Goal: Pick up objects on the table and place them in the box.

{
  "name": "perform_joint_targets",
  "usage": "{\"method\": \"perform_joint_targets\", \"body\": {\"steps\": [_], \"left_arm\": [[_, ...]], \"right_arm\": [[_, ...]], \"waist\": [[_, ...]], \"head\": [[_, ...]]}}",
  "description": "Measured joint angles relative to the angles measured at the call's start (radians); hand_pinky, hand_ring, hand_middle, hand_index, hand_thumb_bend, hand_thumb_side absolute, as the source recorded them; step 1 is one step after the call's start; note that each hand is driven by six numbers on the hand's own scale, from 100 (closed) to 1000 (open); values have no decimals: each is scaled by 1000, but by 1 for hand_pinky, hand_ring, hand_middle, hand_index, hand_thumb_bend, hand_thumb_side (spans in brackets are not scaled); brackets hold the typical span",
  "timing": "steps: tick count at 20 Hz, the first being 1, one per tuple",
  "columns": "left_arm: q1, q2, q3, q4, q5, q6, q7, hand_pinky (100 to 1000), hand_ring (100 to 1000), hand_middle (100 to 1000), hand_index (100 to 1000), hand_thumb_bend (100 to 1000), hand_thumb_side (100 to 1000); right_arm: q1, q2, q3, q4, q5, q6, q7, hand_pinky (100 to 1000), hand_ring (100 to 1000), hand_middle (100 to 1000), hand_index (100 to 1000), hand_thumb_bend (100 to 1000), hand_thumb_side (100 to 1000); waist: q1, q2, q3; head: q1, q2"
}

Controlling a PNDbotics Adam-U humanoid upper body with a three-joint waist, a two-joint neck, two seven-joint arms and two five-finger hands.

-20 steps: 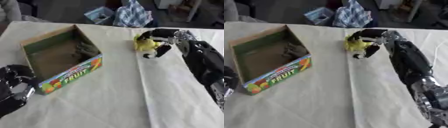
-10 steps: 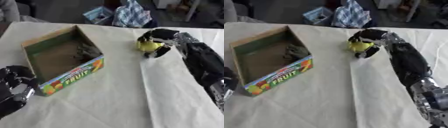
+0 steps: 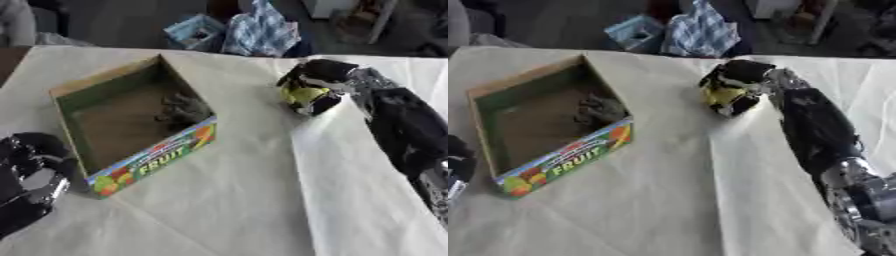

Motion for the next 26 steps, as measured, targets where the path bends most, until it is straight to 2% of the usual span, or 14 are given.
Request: {"method": "perform_joint_targets", "body": {"steps": [4, 7, 17, 26], "left_arm": [[0, 0, 0, 0, 0, 0, 0, 534, 629, 576, 664, 363, 100], [-1, 0, 0, 0, 0, 0, 0, 534, 630, 577, 664, 361, 100], [-1, 0, 0, 0, 0, 0, -1, 534, 630, 578, 664, 358, 100], [-1, 0, 0, 1, 0, -2, -2, 535, 631, 579, 664, 357, 100]], "right_arm": [[3, 4, 0, 0, 5, -6, -29, 316, 296, 346, 643, 100, 210], [3, 7, 0, -4, 5, -13, -54, 277, 254, 269, 554, 100, 194], [-20, 14, 21, -74, -37, -49, -97, 254, 224, 229, 520, 100, 159], [-82, 55, 83, -181, -178, -51, -71, 257, 225, 228, 516, 107, 133]], "waist": [[-1, 0, 0], [-2, 0, -1], [-14, -1, -6], [-27, -20, 2]], "head": [[-2, 0], [-3, 0], [-4, 0], [-4, 0]]}}
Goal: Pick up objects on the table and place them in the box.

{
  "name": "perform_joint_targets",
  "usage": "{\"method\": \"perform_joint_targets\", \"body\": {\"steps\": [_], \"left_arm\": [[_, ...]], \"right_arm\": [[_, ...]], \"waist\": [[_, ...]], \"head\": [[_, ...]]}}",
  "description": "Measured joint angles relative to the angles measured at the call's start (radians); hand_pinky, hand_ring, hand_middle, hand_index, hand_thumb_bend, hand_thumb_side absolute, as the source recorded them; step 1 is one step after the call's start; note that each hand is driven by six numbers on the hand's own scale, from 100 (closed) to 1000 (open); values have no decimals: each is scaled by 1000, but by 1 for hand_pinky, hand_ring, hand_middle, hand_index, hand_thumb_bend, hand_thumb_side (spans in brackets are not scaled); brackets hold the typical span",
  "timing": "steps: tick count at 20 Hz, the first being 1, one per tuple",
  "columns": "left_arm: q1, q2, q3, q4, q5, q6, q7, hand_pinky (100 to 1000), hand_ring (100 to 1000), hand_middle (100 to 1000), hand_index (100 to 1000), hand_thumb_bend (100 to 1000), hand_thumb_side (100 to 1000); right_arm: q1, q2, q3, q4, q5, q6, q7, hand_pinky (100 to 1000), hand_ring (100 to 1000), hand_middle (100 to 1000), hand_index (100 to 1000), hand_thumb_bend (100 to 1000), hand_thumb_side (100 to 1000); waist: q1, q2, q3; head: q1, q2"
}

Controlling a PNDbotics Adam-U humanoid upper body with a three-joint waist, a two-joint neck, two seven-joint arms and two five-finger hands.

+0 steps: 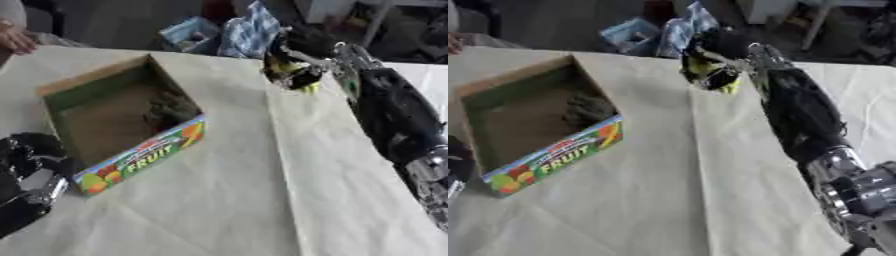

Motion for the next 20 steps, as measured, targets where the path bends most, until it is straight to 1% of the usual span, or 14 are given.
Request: {"method": "perform_joint_targets", "body": {"steps": [7, 12, 16, 20], "left_arm": [[0, 1, 0, 0, 1, 0, -1, 535, 630, 579, 664, 358, 100], [0, 1, -1, 0, 2, 0, -4, 535, 630, 579, 664, 359, 100], [0, 1, -3, 0, 4, 1, -8, 534, 630, 579, 664, 359, 100], [-6, 1, -7, 1, 5, 1, -10, 534, 629, 578, 663, 360, 100]], "right_arm": [[-49, 53, 47, -78, -113, 0, 57, 261, 228, 230, 515, 145, 121], [-79, 106, 79, -126, -189, -1, 105, 263, 230, 231, 515, 159, 113], [-102, 150, 97, -153, -239, 0, 146, 264, 230, 231, 514, 163, 106], [-120, 188, 103, -169, -281, 0, 185, 265, 231, 232, 516, 158, 111]], "waist": [[-7, -19, 16], [-14, -30, 36], [-21, -33, 55], [-30, -34, 75]], "head": [[-1, 0], [-6, 0], [-14, 0], [-21, -1]]}}
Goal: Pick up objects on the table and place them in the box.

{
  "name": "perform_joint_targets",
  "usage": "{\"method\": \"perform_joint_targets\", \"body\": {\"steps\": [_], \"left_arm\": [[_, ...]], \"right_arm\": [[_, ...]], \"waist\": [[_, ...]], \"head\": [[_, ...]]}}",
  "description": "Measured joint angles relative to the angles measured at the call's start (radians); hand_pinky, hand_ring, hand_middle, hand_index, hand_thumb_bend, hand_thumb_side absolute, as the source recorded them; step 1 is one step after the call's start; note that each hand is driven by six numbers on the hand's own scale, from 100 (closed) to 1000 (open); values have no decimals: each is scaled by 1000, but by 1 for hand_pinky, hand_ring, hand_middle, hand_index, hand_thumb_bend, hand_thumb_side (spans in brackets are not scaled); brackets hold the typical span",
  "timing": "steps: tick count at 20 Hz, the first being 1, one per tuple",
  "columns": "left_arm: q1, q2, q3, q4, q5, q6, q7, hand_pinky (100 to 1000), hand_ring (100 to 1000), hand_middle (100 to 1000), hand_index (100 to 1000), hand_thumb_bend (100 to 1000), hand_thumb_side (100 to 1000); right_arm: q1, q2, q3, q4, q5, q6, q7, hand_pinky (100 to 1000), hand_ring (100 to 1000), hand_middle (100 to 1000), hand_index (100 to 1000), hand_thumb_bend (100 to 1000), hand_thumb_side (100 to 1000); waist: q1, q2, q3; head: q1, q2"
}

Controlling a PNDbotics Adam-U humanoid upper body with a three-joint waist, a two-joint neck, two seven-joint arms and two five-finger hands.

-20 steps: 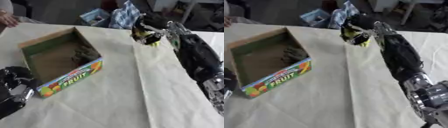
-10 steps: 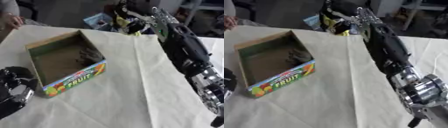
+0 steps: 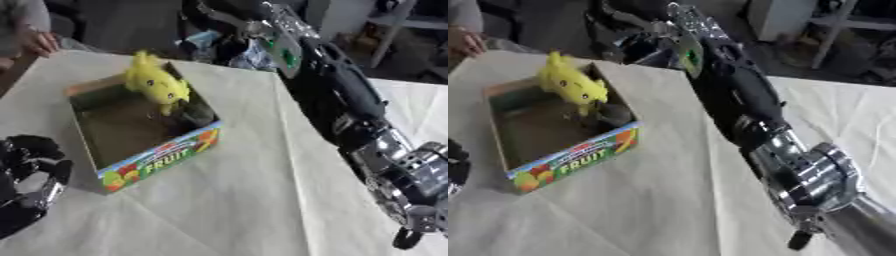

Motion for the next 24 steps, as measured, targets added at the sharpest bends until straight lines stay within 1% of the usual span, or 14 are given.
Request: {"method": "perform_joint_targets", "body": {"steps": [5, 6, 7, 10, 11, 12, 15, 16, 17, 18, 20, 21, 22, 24], "left_arm": [[-2, 0, 0, 5, 0, 0, 0, 534, 629, 578, 663, 361, 100], [-3, 0, 0, 5, 0, 0, 0, 534, 629, 578, 663, 361, 100], [-3, 0, 0, 5, 0, 0, 0, 534, 629, 578, 663, 361, 100], [-3, 0, 0, 5, 0, 0, 0, 533, 628, 578, 663, 361, 100], [-3, 0, 0, 5, 0, 0, 0, 533, 628, 578, 663, 361, 100], [-3, 0, 0, 5, 0, 0, 0, 533, 628, 578, 663, 362, 100], [-3, -1, 0, 5, 0, 0, 0, 533, 627, 577, 663, 363, 100], [-3, -1, 0, 5, 0, 0, 0, 533, 627, 577, 663, 365, 100], [-3, -1, 0, 5, 0, 0, 0, 533, 627, 577, 663, 365, 100], [-3, -1, 0, 5, 0, 0, 0, 533, 627, 577, 663, 365, 100], [-3, -1, 0, 5, 0, 0, 1, 533, 627, 577, 663, 366, 100], [-3, -1, 0, 6, 0, 0, 1, 533, 627, 577, 663, 367, 100], [-3, -1, 0, 6, 0, 0, 2, 533, 627, 577, 663, 367, 100], [-1, -1, 1, 6, 0, -1, 3, 532, 627, 577, 663, 368, 100]], "right_arm": [[-7, 33, 12, -13, -25, 0, 43, 293, 256, 250, 539, 127, 123], [-7, 37, 13, -14, -29, 0, 50, 303, 265, 258, 547, 143, 122], [-7, 39, 16, -15, -32, 0, 57, 307, 268, 260, 550, 127, 132], [-6, 46, 24, -20, -37, 0, 78, 334, 287, 276, 573, 134, 140], [-4, 48, 25, -20, -37, 0, 85, 362, 304, 292, 584, 139, 151], [0, 49, 26, -20, -37, 0, 92, 388, 331, 313, 597, 142, 162], [5, 56, 30, -20, -33, 1, 104, 492, 427, 445, 676, 193, 201], [8, 56, 30, -20, -31, 1, 107, 531, 471, 503, 711, 215, 212], [11, 56, 31, -20, -29, 2, 108, 550, 496, 537, 730, 219, 213], [12, 56, 32, -20, -28, 2, 108, 563, 513, 558, 739, 221, 213], [15, 55, 37, -22, -30, 2, 109, 574, 524, 571, 744, 220, 209], [19, 54, 38, -25, -34, 1, 110, 588, 544, 598, 756, 216, 203], [21, 51, 41, -28, -41, 2, 111, 591, 550, 605, 759, 207, 197], [29, 40, 43, -39, -65, 3, 118, 597, 566, 622, 771, 158, 175]], "waist": [[-6, 1, 15], [-6, 1, 15], [-6, 1, 15], [-6, 3, 15], [-6, 3, 15], [-6, 3, 15], [-6, 4, 14], [-6, 4, 13], [-5, 4, 12], [-5, 4, 8], [-5, 4, 2], [-4, 4, -1], [-3, 4, -5], [1, 4, -13]], "head": [[-1, -7], [-1, -7], [-1, -7], [-1, -7], [-1, -7], [-1, -7], [0, -7], [0, -7], [0, -7], [0, -7], [1, -7], [2, -7], [4, -7], [8, -7]]}}
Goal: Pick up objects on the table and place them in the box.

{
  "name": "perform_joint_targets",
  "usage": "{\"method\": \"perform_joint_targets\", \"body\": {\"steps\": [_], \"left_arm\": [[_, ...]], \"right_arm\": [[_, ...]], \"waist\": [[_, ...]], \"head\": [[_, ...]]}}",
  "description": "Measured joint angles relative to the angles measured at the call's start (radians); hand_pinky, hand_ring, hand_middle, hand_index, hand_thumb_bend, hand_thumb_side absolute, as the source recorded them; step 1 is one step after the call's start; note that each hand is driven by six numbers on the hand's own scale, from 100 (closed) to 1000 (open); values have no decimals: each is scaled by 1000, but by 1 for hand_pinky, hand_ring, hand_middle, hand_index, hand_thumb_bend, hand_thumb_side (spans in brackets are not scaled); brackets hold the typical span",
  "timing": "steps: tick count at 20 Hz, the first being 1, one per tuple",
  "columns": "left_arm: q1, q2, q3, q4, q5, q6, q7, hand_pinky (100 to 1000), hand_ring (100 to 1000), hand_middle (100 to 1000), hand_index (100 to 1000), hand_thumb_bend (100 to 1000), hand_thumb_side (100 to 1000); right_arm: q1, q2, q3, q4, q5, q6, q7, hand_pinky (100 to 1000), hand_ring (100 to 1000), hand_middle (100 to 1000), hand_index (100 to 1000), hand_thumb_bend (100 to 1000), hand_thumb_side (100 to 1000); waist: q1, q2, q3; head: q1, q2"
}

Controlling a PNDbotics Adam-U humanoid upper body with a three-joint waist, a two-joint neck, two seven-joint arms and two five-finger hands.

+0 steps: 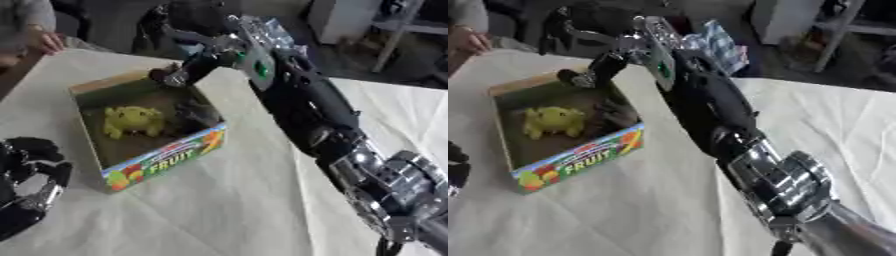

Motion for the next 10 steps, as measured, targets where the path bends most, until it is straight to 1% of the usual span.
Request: {"method": "perform_joint_targets", "body": {"steps": [1, 3, 4, 5, 6, 10], "left_arm": [[1, 0, 0, 0, 0, 0, 2, 532, 627, 577, 663, 368, 100], [5, 0, 4, 2, -1, -1, 5, 532, 627, 577, 663, 370, 100], [9, 0, 6, 2, -2, 0, 7, 532, 627, 577, 663, 371, 100], [10, 0, 6, 3, -2, 0, 8, 532, 627, 577, 662, 374, 100], [12, 0, 7, 5, -3, -1, 9, 532, 627, 578, 663, 374, 100], [26, 0, 17, 5, -5, -3, 18, 531, 627, 578, 663, 381, 100]], "right_arm": [[5, -6, 1, -4, -17, 1, 6, 606, 579, 642, 778, 128, 171], [16, -22, 6, -18, -67, 3, 23, 618, 596, 664, 782, 100, 198], [23, -31, 8, -27, -98, 5, 36, 620, 598, 665, 782, 100, 200], [30, -42, 11, -37, -131, 8, 49, 624, 605, 672, 783, 100, 238], [37, -54, 13, -49, -168, 16, 59, 623, 605, 670, 783, 100, 222], [74, -106, 19, -110, -334, 56, 99, 624, 609, 672, 787, 100, 243]], "waist": [[2, 0, -5], [6, 0, -19], [9, 0, -28], [13, 0, -35], [16, 1, -43], [30, 0, -86]], "head": [[2, 0], [6, 0], [8, 0], [10, 1], [12, 1], [24, 5]]}}
